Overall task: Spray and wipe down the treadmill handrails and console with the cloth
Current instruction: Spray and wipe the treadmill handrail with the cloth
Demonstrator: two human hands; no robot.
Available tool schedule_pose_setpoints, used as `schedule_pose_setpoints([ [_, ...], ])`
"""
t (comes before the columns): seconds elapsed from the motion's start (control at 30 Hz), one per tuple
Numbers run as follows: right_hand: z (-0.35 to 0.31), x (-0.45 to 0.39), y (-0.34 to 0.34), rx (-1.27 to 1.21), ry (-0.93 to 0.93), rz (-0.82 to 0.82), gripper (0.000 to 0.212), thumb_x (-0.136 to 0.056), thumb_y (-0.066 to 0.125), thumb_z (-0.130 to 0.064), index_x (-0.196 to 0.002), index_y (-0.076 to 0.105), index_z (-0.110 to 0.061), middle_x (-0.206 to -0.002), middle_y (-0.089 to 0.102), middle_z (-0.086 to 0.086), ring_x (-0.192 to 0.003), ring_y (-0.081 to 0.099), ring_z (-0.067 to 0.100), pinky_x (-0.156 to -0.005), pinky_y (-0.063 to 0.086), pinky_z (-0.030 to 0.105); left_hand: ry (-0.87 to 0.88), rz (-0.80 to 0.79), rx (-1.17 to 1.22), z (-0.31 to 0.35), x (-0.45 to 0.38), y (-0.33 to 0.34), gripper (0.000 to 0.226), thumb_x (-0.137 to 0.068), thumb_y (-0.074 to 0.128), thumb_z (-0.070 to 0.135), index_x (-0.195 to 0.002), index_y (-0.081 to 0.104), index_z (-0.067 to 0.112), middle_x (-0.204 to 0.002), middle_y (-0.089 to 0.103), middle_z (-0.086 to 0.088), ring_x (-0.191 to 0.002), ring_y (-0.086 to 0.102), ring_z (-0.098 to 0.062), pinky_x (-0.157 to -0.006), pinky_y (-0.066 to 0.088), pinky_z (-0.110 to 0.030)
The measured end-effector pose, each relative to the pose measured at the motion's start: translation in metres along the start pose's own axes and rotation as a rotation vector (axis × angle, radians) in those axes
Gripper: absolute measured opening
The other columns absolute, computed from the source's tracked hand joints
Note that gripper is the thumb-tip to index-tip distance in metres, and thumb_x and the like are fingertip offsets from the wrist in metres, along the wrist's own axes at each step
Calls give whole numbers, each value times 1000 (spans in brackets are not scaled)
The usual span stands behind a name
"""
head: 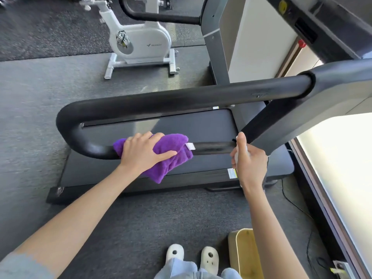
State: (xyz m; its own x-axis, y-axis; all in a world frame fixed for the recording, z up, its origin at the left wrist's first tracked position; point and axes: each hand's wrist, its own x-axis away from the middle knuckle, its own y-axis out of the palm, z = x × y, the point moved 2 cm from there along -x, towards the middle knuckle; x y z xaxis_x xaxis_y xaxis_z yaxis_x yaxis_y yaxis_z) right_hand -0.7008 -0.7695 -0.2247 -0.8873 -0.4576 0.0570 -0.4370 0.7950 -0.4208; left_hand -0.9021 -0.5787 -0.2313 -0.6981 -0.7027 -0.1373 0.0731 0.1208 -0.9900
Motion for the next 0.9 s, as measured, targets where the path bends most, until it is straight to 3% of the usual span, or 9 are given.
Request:
schedule_pose_setpoints([
  [0.1,8,0,-7,-18,36,14,75,-83,35,-77,-52,55,-12,-40,53,-10,-54,56,21,-73,49,40,-28,14,12,27,-9,8,83,-74,18,85,-116,64,29,-105,70,2,-92,63,-30,-80,44,-40],
  [0.2,13,-3,-18,-15,45,30,73,-83,35,-78,-48,54,-17,-41,54,-7,-56,59,21,-76,51,41,91,-12,33,83,-29,18,79,-77,24,86,-127,56,34,-118,64,5,-99,61,-25,-82,45,-37],
  [0.4,18,-4,-37,5,3,74,68,-90,38,-71,-42,46,-24,-47,59,-2,-53,54,10,-66,43,33,269,-107,28,169,-64,27,72,-79,48,78,-135,45,33,-118,60,0,-99,60,-24,-71,39,-33],
  [0.57,13,-3,-39,2,-28,71,70,-90,37,-72,-43,47,-21,-41,52,-9,-53,54,13,-65,41,33,272,-134,81,134,-56,21,70,-77,55,75,-133,46,34,-116,62,1,-99,62,-23,-75,45,-32],
  [0.73,13,-4,-33,-24,6,50,71,-89,38,-73,-47,50,-17,-39,51,-8,-55,57,18,-75,51,41,181,-107,73,55,-25,7,70,-71,56,80,-127,51,38,-111,63,7,-95,63,-21,-72,45,-31],
  [0.9,16,-7,-26,-15,45,39,74,-82,33,-79,-50,55,-15,-40,52,-7,-54,57,16,-74,51,38,180,-100,15,74,-33,9,66,-72,55,79,-120,53,34,-104,62,5,-91,62,-21,-69,43,-31],
])
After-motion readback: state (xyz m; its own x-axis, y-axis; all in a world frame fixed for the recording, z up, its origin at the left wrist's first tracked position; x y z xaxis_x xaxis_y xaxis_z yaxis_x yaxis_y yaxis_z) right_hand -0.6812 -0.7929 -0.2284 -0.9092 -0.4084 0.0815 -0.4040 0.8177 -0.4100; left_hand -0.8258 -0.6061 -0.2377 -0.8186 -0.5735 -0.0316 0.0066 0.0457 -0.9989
